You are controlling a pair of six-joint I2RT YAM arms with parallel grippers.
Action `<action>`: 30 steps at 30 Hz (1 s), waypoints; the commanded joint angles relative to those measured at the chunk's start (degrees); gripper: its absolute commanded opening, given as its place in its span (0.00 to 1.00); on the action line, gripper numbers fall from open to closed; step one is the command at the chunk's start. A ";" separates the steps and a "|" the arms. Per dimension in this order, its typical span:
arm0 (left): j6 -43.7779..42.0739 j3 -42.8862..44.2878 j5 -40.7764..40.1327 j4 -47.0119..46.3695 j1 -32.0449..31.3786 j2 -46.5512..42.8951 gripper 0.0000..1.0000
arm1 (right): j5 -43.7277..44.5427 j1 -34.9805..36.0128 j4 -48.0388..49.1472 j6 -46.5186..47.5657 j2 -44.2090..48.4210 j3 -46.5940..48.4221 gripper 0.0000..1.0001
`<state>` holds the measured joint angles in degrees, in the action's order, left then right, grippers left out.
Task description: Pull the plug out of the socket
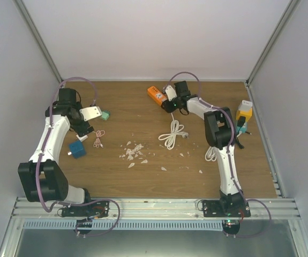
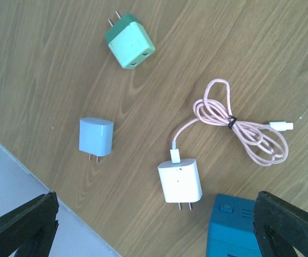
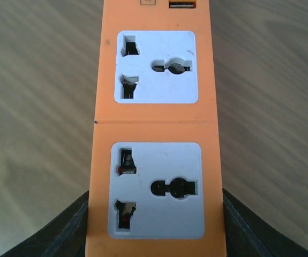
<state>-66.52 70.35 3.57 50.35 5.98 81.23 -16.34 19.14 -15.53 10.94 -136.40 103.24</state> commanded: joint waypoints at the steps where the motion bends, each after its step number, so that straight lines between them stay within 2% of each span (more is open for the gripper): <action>1: 2.64 0.03 2.81 -1.55 -0.60 -1.60 0.99 | 4.46 -0.20 2.59 -8.14 -3.90 4.14 0.32; 5: 4.14 -0.25 3.42 -1.74 -1.16 -1.38 0.99 | 3.91 -0.07 3.89 -10.78 -4.28 5.04 0.49; 9: 5.28 -0.13 4.50 -1.81 -2.27 -1.34 0.99 | 0.87 -0.06 4.05 -10.83 -3.20 5.00 0.59; 13: 6.46 -0.17 5.22 -2.03 -3.94 -1.22 0.99 | -0.29 -0.31 3.02 -8.88 0.67 3.32 0.87; 14: 6.69 -0.25 5.28 -2.13 -4.37 -1.20 0.99 | -0.65 -0.38 2.77 -8.06 2.26 2.32 0.90; 17: 7.43 -0.30 5.66 -2.76 -5.40 -1.33 0.99 | -2.27 -0.86 2.24 -5.18 8.78 -1.66 0.95; 23: 9.44 -0.26 8.43 -4.75 -7.45 -1.85 0.99 | -5.96 -4.20 -1.06 -1.04 20.97 -10.22 0.96; 30: 12.02 -0.17 10.99 -6.22 -10.21 -2.12 0.99 | -7.37 -13.53 -4.08 -1.84 33.73 -18.71 0.96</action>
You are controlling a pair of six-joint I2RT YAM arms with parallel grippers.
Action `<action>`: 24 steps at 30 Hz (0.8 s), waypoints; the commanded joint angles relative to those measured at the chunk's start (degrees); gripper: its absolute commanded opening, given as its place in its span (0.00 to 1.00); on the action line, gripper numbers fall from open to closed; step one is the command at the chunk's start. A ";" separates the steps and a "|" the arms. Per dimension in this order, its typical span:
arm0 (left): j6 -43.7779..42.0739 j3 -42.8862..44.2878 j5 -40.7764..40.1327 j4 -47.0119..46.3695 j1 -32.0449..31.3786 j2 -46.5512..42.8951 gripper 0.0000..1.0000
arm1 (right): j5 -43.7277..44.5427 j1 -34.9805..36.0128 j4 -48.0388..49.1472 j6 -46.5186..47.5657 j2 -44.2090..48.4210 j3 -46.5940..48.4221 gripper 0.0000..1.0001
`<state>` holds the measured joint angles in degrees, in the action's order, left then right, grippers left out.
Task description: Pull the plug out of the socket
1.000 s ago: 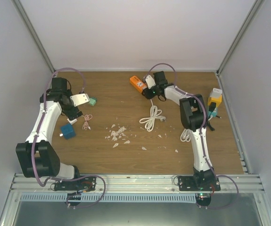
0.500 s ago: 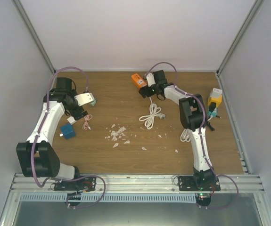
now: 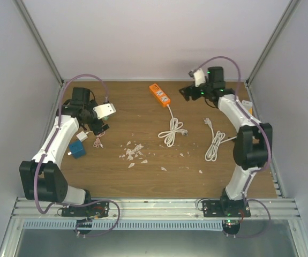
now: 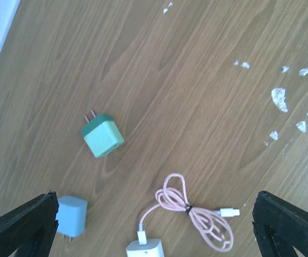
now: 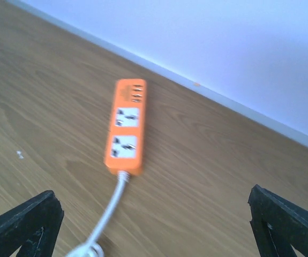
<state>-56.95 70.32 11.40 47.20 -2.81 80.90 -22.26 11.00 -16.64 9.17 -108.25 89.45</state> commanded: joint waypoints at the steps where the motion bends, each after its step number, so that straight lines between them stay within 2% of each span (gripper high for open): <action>1: 2.76 -0.18 3.40 -3.23 -1.71 -1.72 0.99 | -1.76 -7.03 -2.84 -0.62 7.46 -6.57 0.96; 10: 5.39 -0.68 6.03 -4.45 -3.58 -1.93 0.99 | -6.56 -26.55 -6.56 -1.41 19.31 -14.78 0.97; 14: 6.32 -1.53 7.46 -5.06 -4.15 -2.47 0.99 | -4.40 -32.80 -7.69 1.50 23.11 -17.70 0.96; 19: 6.93 -3.03 7.84 -6.21 -4.81 -3.14 0.99 | 2.67 -36.96 -6.75 3.84 23.66 -21.28 1.00; 24: 6.92 -4.29 7.86 -6.66 -5.10 -3.85 0.99 | 7.88 -37.64 -2.57 4.44 21.87 -25.04 1.00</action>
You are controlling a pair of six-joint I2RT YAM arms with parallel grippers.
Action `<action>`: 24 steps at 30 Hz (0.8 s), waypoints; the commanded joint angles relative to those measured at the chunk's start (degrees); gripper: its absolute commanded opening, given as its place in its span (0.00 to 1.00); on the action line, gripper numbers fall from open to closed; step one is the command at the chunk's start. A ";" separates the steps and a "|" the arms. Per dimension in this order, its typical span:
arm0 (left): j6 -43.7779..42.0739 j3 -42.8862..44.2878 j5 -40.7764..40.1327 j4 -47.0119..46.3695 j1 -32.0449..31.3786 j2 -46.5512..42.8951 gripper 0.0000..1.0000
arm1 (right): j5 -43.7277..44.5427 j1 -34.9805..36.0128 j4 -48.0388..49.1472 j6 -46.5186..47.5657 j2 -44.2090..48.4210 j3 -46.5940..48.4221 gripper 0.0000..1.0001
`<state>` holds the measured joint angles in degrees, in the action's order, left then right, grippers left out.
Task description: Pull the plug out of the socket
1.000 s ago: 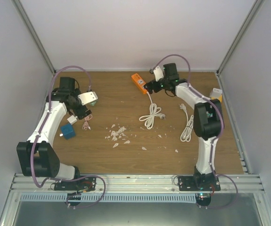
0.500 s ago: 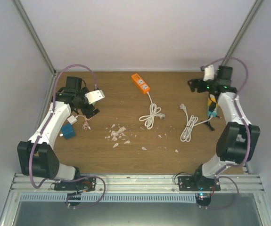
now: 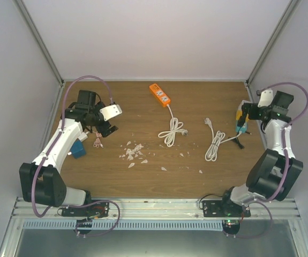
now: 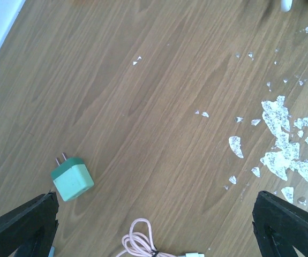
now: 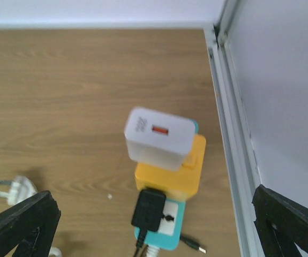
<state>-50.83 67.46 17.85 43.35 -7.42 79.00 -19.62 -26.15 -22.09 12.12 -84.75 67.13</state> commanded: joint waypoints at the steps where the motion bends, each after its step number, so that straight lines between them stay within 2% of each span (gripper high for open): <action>1: 0.82 -1.64 1.37 -3.12 -0.49 -2.19 0.99 | 5.73 -0.54 3.94 1.34 -2.24 -3.33 1.00; 9: 2.36 -1.92 2.59 -4.66 -0.70 -2.13 0.99 | 4.00 -0.39 9.10 -2.20 -10.76 -3.09 0.97; 24: 2.54 -2.00 1.88 -4.74 -1.02 -1.03 0.99 | 7.81 4.25 16.92 -5.57 -18.18 -3.30 0.77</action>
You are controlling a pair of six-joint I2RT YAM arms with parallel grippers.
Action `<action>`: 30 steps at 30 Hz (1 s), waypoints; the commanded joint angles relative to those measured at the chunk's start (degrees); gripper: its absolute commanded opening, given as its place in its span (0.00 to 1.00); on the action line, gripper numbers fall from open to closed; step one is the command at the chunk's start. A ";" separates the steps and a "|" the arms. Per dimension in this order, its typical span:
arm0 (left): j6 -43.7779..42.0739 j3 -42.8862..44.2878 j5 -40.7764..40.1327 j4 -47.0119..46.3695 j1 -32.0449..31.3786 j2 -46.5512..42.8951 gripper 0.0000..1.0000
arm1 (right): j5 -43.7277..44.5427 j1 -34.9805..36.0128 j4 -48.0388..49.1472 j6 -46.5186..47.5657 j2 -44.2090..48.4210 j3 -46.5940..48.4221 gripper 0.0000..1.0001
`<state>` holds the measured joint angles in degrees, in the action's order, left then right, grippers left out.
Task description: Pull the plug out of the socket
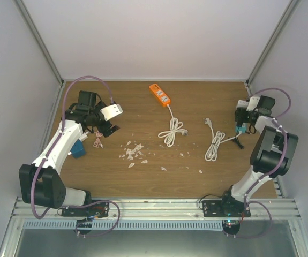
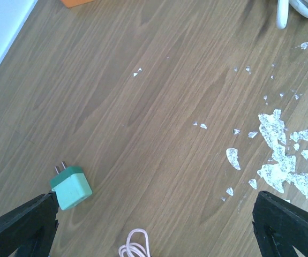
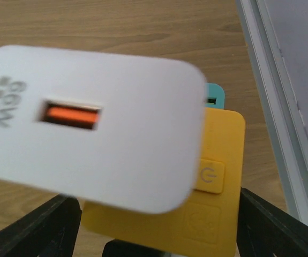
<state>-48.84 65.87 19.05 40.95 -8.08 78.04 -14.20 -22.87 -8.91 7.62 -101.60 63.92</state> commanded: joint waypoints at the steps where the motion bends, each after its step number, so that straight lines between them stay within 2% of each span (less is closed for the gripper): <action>1: 0.56 -0.39 0.68 -2.44 -0.38 0.06 0.99 | 2.99 1.06 3.99 -1.12 -1.51 -0.11 0.76; 7: 0.30 -0.34 -0.66 -3.01 -0.40 0.28 0.99 | 4.68 1.07 5.29 -0.90 -1.94 -0.82 0.69; 14: 0.26 -0.12 -0.77 -3.14 -0.42 0.25 0.99 | 1.53 1.05 4.66 0.18 -2.03 -1.17 0.51; 24: 1.44 0.48 -2.64 -4.27 -0.48 0.08 0.99 | -14.05 1.34 -4.37 10.74 -2.01 1.03 0.37; 30: 2.13 2.44 -1.56 -3.59 -0.45 0.85 0.99 | -22.65 1.48 -11.00 23.53 -0.30 0.16 0.34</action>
<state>-47.90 66.30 16.88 39.64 -8.12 78.26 -27.46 -22.02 -11.73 20.53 -102.43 64.07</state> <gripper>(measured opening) 0.990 0.653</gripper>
